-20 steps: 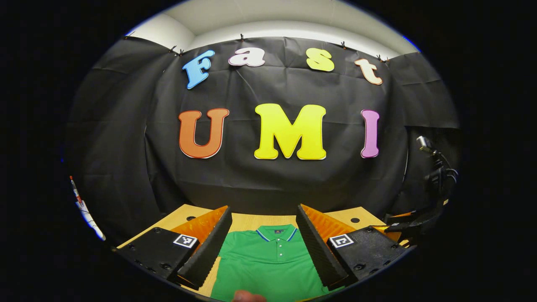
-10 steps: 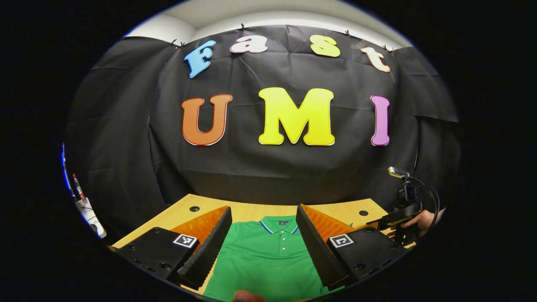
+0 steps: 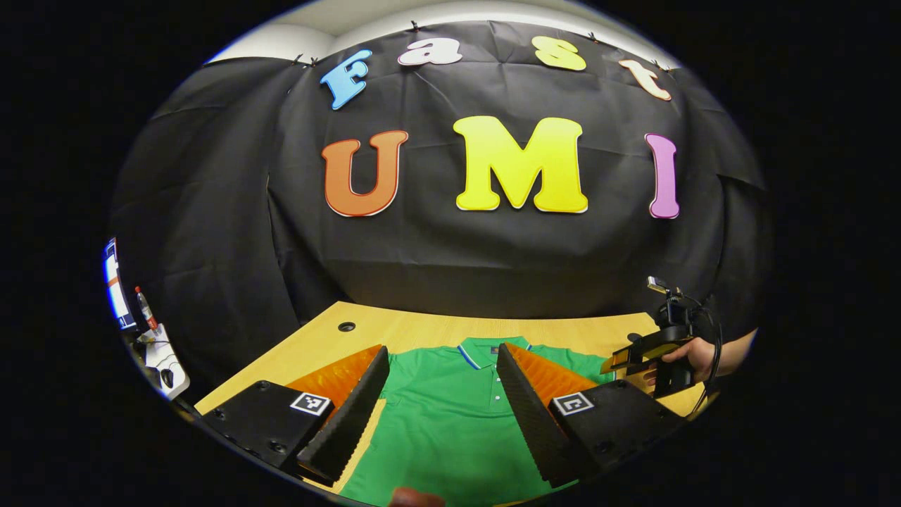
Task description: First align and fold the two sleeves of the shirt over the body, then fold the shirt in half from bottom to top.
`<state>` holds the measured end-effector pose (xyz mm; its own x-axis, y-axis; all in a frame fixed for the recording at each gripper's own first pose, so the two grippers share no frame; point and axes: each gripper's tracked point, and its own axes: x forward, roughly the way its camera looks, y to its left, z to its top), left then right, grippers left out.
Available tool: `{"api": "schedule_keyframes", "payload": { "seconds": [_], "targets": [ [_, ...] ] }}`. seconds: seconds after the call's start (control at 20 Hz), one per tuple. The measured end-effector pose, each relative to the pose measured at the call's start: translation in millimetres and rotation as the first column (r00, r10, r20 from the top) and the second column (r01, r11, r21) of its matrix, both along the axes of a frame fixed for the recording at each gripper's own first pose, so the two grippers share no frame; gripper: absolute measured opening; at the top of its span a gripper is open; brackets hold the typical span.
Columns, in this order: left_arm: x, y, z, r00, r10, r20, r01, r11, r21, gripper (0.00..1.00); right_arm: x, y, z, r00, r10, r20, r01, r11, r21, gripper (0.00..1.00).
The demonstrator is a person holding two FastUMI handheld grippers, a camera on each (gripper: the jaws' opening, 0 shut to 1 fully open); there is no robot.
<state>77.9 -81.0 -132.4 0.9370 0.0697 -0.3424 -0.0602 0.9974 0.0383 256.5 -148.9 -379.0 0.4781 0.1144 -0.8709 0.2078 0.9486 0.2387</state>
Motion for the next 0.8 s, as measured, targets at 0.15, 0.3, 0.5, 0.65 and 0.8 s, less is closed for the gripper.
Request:
{"api": "schedule_keyframes", "payload": {
  "seconds": [0.15,0.3,0.5,0.65,0.8],
  "targets": [
    [-1.5,1.4,-1.6,1.0,0.007,-0.006,-0.007,1.0,0.008,0.99,10.4,1.7,-8.0,0.999,-0.03,-0.029,0.031,0.999,0.017,0.95],
    [-3.9,5.0,-6.1,1.0,0.026,-0.016,-0.026,1.0,-0.004,0.99,15.4,2.7,-11.0,0.999,-0.02,-0.049,0.019,1.0,-0.022,0.82],
    [-8.0,12.7,-8.7,0.998,0.057,-0.029,-0.057,0.998,-0.018,0.99,17.3,7.8,-18.5,0.997,0.009,-0.071,-0.016,0.995,-0.098,0.39],
    [-15.0,19.2,-7.9,0.997,0.07,-0.03,-0.07,0.997,-0.011,0.99,21.1,2.0,-17.3,0.997,0.013,-0.071,-0.024,0.987,-0.157,0.05],
    [-22.0,29.7,-5.4,0.995,0.092,-0.03,-0.092,0.996,-0.008,0.99,20.5,2.1,-16.7,0.998,-0.012,-0.066,0.004,0.992,-0.123,0.05]
  ]
}}
